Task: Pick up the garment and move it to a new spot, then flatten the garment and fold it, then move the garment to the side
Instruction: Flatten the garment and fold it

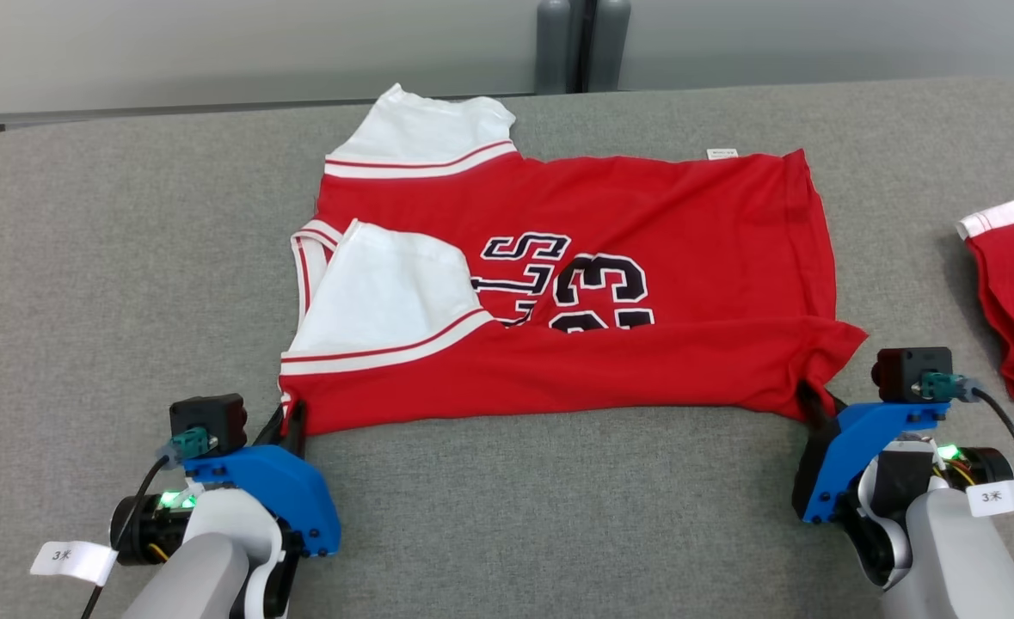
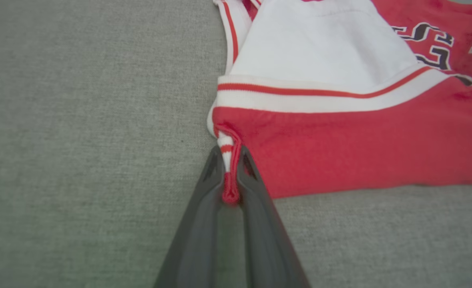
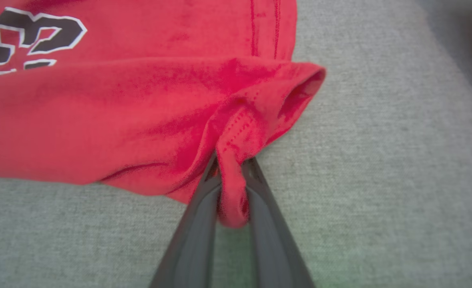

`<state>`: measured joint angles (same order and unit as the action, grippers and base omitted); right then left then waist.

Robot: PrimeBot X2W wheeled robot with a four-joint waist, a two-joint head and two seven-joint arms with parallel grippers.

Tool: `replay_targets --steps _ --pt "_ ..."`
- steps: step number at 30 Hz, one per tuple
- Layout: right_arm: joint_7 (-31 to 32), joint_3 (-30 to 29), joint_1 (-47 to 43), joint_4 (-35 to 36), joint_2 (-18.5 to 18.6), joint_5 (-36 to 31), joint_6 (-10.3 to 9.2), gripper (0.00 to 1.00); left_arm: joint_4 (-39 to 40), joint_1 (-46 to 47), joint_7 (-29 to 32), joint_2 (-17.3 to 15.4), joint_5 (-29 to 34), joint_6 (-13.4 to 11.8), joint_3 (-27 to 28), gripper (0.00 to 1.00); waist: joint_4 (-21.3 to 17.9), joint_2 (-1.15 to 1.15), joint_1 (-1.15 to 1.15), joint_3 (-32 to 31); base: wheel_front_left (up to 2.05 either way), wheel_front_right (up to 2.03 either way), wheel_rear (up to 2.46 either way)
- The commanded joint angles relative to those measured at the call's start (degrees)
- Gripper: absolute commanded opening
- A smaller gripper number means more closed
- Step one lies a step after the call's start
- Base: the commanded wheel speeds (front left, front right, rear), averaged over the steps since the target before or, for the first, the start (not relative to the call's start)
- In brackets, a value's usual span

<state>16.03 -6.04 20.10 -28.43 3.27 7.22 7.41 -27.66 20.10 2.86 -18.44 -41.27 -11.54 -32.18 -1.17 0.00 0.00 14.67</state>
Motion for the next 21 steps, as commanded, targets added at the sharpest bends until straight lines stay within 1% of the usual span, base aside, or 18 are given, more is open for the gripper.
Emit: replay_targets --steps 1,3,6,10,12,14,17,20,21 --pt "0.2 0.0 -1.0 -0.5 -0.5 -1.0 0.14 0.00 -0.1 -1.5 0.3 -1.0 -0.3 -0.2 0.1 0.00 0.1 0.00 0.00 -0.6 0.00 0.00 0.00" --pt "0.2 -0.4 -1.5 1.2 0.0 -1.8 0.14 0.00 1.0 -2.3 0.2 -1.4 -0.6 -0.5 0.4 0.00 0.1 0.00 0.00 -1.4 0.00 0.00 0.00" --pt "1.6 -0.2 -2.9 4.8 2.1 -2.5 0.08 0.00 4.2 -4.2 0.3 -2.6 -1.0 -1.4 1.0 0.00 0.2 0.00 0.00 -2.5 0.00 0.00 0.00" --pt "5.4 -0.2 -6.6 10.5 5.0 -1.3 0.08 0.00 10.6 -8.9 2.3 -4.9 -1.3 -3.7 1.0 0.00 0.5 0.00 0.00 -4.1 0.00 0.00 0.00" --pt "7.5 -0.8 -8.7 13.8 5.7 -0.4 0.06 0.00 14.6 -11.9 3.7 -6.1 -1.5 -5.2 0.7 0.00 0.7 0.00 0.00 -4.6 0.00 0.00 0.00" --pt "10.1 -1.7 -11.2 16.8 5.9 0.2 0.04 0.00 18.6 -15.1 4.9 -7.2 -1.7 -7.2 0.7 0.00 0.8 0.00 0.00 -4.9 0.00 0.00 0.00" --pt "13.0 -3.3 -14.5 20.4 5.5 0.5 0.03 0.00 24.1 -19.7 5.9 -7.8 -2.1 -9.8 0.4 0.00 1.5 0.00 0.00 -5.0 0.00 0.00 0.00" --pt "15.1 -4.8 -17.6 22.9 4.3 1.0 0.04 0.00 28.1 -22.9 6.9 -8.1 -2.5 -11.4 -0.3 0.00 2.3 0.00 0.00 -5.0 0.00 0.00 0.00" --pt "15.7 -5.2 -18.4 23.5 3.9 1.0 0.04 0.25 28.9 -23.7 7.4 -8.3 -2.6 -11.6 -0.7 0.00 2.5 0.00 0.00 -4.9 0.00 0.00 0.00"
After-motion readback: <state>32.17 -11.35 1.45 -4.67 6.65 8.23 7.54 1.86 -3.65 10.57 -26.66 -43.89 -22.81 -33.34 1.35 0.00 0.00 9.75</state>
